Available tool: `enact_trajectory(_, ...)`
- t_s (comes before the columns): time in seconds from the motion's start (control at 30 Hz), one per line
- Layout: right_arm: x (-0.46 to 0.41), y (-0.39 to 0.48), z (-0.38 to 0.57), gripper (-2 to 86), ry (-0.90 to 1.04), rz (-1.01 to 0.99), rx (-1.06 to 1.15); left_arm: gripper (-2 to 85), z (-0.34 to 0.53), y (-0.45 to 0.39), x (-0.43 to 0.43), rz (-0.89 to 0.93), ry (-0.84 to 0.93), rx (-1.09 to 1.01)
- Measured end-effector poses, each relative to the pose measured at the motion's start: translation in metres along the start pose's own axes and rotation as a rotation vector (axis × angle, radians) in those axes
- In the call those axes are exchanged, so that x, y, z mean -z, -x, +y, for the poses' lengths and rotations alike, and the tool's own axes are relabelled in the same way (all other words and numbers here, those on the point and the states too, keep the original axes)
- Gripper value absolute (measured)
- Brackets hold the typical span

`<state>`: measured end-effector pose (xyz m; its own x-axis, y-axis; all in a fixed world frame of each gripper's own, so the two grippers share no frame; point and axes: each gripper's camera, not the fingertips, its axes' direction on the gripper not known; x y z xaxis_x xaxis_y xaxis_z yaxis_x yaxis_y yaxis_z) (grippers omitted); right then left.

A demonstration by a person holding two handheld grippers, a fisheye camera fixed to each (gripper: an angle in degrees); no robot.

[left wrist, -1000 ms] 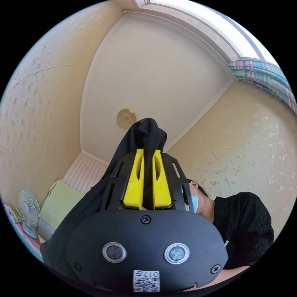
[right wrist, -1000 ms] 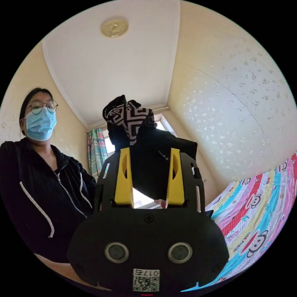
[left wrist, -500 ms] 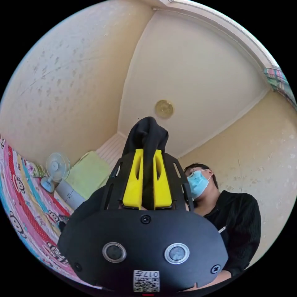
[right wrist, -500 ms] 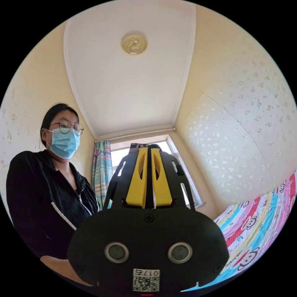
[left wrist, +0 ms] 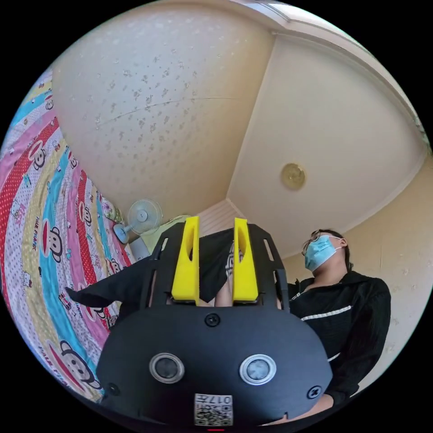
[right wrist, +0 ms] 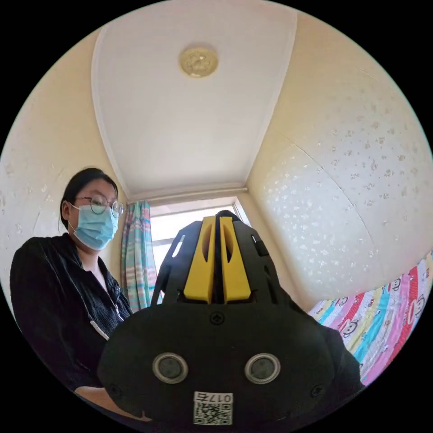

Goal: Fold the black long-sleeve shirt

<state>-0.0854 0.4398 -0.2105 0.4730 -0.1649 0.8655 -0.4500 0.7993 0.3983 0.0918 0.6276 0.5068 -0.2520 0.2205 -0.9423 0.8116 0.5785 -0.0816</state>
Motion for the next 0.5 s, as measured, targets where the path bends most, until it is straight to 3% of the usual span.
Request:
enact_trajectory(0.07,-0.028,0.015,-0.006,1.3,0.098,0.113,0.07,12.4,-0.004,-0.023,-0.022,0.02,0.078,-0.043)
enact_trajectory(0.17,-0.055,0.025,-0.019,1.3,0.085,0.179,0.11,14.5,-0.014,-0.064,-0.086,0.099,0.29,-0.108)
enact_trajectory(0.33,-0.101,0.047,-0.061,1.3,0.148,0.273,0.243,17.2,-0.029,-0.151,-0.161,0.045,0.512,-0.293)
enact_trajectory(0.43,-0.122,0.061,-0.091,1.3,0.178,0.25,0.302,20.5,-0.045,-0.211,-0.171,-0.206,0.534,-0.488)
enact_trajectory(0.5,-0.131,0.069,-0.106,1.3,0.165,0.228,0.328,21.9,-0.061,-0.256,-0.154,-0.431,0.439,-0.661)
